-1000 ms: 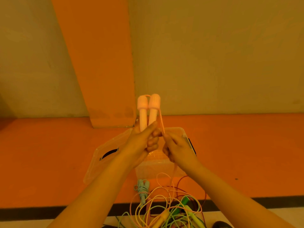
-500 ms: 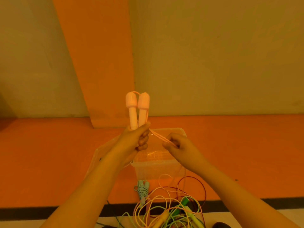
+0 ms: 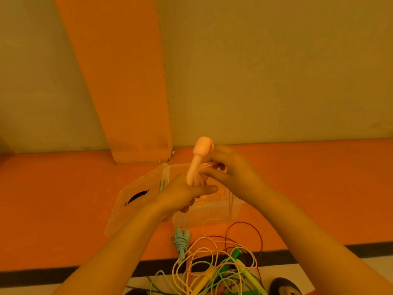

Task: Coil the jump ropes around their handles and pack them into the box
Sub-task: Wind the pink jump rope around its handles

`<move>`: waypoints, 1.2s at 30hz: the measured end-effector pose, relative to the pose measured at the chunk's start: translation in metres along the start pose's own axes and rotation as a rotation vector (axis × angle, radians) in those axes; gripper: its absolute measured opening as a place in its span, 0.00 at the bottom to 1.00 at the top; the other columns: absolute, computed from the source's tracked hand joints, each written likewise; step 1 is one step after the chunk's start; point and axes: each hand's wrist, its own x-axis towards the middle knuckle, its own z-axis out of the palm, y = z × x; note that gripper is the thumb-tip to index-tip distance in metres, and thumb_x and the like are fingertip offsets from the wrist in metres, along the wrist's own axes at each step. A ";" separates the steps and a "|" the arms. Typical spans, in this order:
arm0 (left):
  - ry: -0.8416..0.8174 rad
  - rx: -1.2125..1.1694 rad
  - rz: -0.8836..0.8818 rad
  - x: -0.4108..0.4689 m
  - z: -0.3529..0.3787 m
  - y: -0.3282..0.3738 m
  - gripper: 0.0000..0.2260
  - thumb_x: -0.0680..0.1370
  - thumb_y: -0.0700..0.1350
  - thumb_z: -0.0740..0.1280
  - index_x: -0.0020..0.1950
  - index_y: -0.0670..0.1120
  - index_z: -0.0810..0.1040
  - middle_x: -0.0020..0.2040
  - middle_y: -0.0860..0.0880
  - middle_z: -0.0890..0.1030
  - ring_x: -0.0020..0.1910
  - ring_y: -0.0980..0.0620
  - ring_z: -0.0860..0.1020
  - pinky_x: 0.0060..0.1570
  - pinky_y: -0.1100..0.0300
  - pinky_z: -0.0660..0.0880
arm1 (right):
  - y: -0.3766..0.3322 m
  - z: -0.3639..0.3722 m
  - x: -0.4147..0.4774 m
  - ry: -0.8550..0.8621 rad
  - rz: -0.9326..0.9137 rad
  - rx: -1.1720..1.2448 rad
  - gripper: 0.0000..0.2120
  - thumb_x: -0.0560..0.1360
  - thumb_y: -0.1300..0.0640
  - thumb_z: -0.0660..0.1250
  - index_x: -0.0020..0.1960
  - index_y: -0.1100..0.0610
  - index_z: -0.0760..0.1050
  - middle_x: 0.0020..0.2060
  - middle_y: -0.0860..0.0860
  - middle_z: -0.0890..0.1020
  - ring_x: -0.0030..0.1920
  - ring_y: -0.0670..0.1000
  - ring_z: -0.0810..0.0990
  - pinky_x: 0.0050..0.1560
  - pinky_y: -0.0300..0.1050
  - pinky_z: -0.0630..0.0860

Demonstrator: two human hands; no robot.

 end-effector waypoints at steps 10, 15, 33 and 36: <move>-0.317 0.182 -0.123 -0.010 -0.009 0.007 0.09 0.78 0.52 0.67 0.45 0.47 0.74 0.27 0.53 0.67 0.24 0.57 0.61 0.26 0.63 0.56 | -0.002 -0.022 -0.001 -0.048 0.013 -0.137 0.11 0.67 0.50 0.76 0.43 0.50 0.76 0.38 0.46 0.75 0.39 0.46 0.72 0.37 0.43 0.70; -0.436 0.349 -0.170 -0.015 -0.017 0.008 0.07 0.78 0.49 0.67 0.44 0.48 0.73 0.26 0.54 0.69 0.24 0.56 0.61 0.24 0.65 0.57 | -0.003 -0.024 -0.006 -0.025 0.049 -0.315 0.19 0.61 0.41 0.77 0.42 0.50 0.75 0.33 0.39 0.66 0.37 0.45 0.68 0.31 0.38 0.62; -0.544 0.341 -0.096 -0.024 -0.026 0.008 0.08 0.78 0.46 0.68 0.41 0.47 0.72 0.26 0.55 0.72 0.22 0.59 0.64 0.22 0.67 0.59 | 0.006 -0.037 -0.016 -0.139 0.382 0.650 0.03 0.72 0.61 0.68 0.44 0.54 0.77 0.41 0.44 0.82 0.45 0.41 0.79 0.47 0.33 0.73; -0.479 0.247 -0.039 -0.023 -0.025 0.008 0.07 0.77 0.46 0.69 0.43 0.47 0.72 0.26 0.55 0.72 0.23 0.58 0.64 0.22 0.67 0.59 | 0.003 -0.040 -0.017 -0.095 0.370 0.692 0.09 0.71 0.55 0.69 0.51 0.51 0.79 0.48 0.44 0.84 0.51 0.42 0.80 0.50 0.34 0.74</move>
